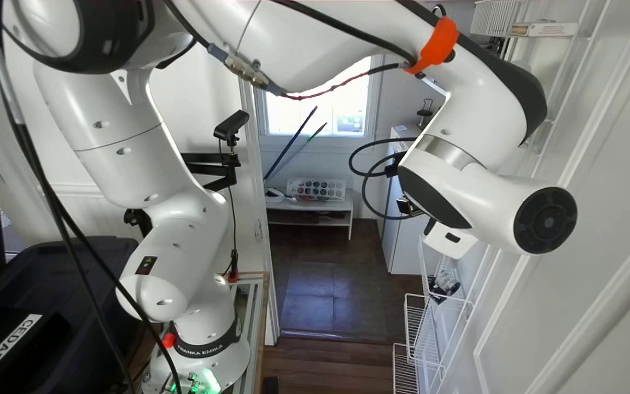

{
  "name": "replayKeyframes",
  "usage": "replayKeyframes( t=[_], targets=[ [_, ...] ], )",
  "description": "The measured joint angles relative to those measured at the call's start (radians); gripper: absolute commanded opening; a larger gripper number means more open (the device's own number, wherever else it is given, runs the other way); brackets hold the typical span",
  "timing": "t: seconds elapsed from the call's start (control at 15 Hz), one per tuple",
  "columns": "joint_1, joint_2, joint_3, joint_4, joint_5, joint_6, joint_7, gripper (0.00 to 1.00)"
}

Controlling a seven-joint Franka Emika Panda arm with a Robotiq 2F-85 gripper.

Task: Remove the container from the third rack from the top and put it in the second rack from the top

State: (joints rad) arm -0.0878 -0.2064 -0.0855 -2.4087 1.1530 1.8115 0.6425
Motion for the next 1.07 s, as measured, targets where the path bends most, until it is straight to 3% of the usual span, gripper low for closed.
replayKeyframes(
  t=[0.53, 1.07],
  targets=[
    [0.035, 0.039, 0.088, -0.008, 0.292, 0.231, 0.082, 1.0],
    [0.061, 0.09, 0.102, 0.014, 0.462, 0.287, 0.107, 1.0]
  ],
)
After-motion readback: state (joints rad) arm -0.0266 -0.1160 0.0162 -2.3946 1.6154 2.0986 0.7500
